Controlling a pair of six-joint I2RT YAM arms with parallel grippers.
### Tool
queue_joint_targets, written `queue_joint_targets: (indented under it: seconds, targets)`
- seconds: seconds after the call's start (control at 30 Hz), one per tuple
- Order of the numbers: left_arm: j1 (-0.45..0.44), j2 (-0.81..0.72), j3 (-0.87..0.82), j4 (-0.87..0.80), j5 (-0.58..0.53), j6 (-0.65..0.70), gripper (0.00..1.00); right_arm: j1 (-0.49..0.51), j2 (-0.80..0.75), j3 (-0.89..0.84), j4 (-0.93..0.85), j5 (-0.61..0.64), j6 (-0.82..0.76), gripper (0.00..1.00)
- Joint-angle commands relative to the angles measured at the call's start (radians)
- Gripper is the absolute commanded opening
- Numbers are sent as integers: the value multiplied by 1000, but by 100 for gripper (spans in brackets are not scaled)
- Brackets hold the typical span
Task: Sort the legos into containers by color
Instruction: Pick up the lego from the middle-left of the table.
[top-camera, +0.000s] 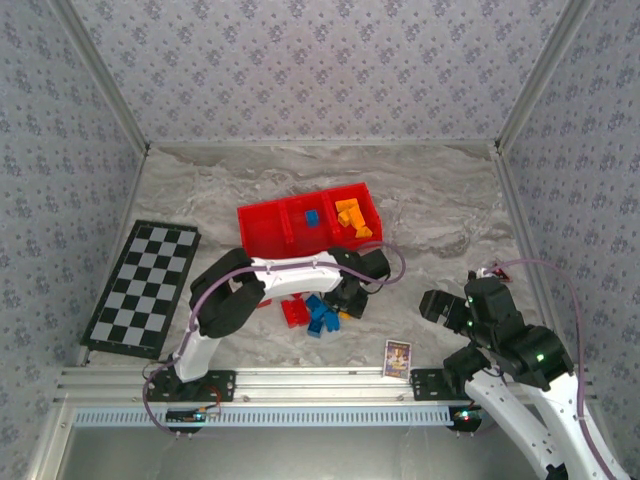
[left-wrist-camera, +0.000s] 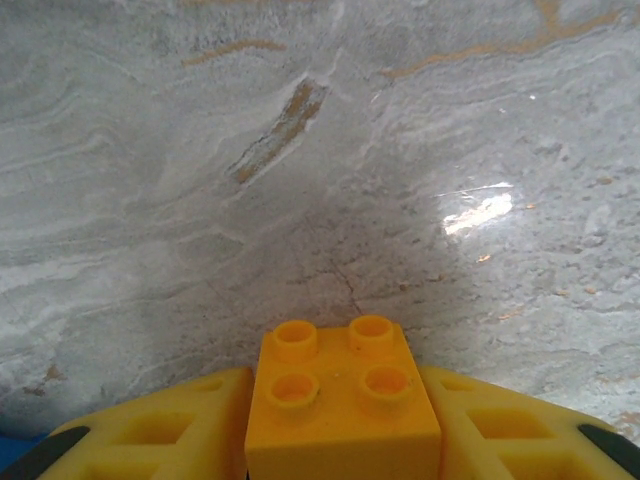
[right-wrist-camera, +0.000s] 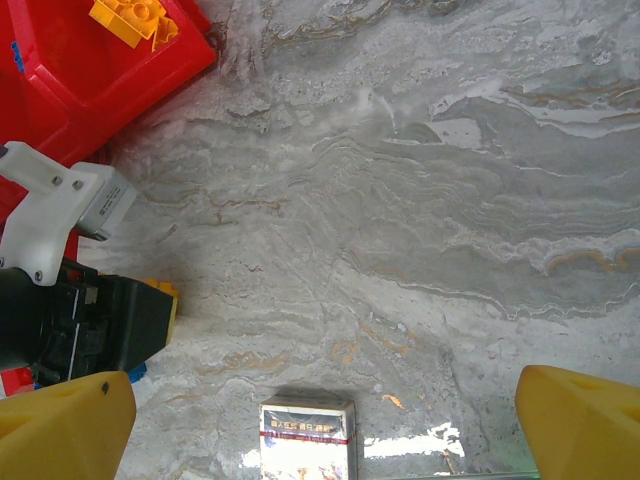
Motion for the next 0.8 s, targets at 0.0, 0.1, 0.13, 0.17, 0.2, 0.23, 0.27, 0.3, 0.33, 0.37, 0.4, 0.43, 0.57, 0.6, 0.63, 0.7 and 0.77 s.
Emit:
queue_joint_targets:
  seconds: [0.0, 0.1, 0.13, 0.17, 0.2, 0.23, 0.27, 0.3, 0.33, 0.37, 0.4, 0.43, 0.57, 0.6, 0.63, 0.7, 0.77]
  targets:
    - [-7, 14, 17, -26, -20, -15, 44, -5, -8, 24, -9, -4, -3, 100]
    - [-7, 20, 21, -27, -21, -18, 40, -5, -8, 22, -7, -2, -1, 100]
    - [-7, 22, 24, -26, -21, -18, 38, -4, -8, 24, -7, -2, -1, 100]
    - [-7, 20, 27, -26, -22, -19, 36, -4, -8, 23, -9, -2, -1, 100]
    - [-7, 17, 27, -24, -25, -20, 34, -4, -8, 23, -9, -2, -1, 100]
    - [-7, 12, 29, -20, -31, -21, 33, -4, -8, 23, -9, -2, -1, 100]
    - [-7, 6, 30, -17, -38, -19, 31, -5, -8, 24, -8, -2, -1, 100]
    - [-7, -1, 32, -15, -46, -16, 29, -5, -9, 24, -10, -2, -1, 100]
    - [-6, -9, 37, -15, -58, -13, 28, -6, -9, 23, -10, -2, -2, 100]
    - [-6, -19, 42, -15, -74, -9, 27, -5, -11, 23, -8, -2, 0, 100]
    - [-6, -29, 45, -14, -87, -6, 26, -6, -11, 24, -9, -1, 0, 100]
    - [-6, -41, 48, -11, -110, -1, 26, -6, -11, 22, -8, -1, 0, 100]
    - [8, -97, 69, -1, -175, 28, 23, -8, -11, 21, -3, -1, 0, 100]
    - [15, -105, 78, -1, -183, 38, 23, -8, -11, 22, -4, -1, 0, 100]
    - [23, -115, 93, -3, -190, 50, 21, -8, -11, 21, -2, -1, 0, 100]
    - [44, -123, 127, -6, -194, 77, 19, -9, -11, 26, -5, 0, -4, 100]
    - [69, -124, 175, -20, -195, 107, 18, -9, -15, 27, -9, 17, -1, 100]
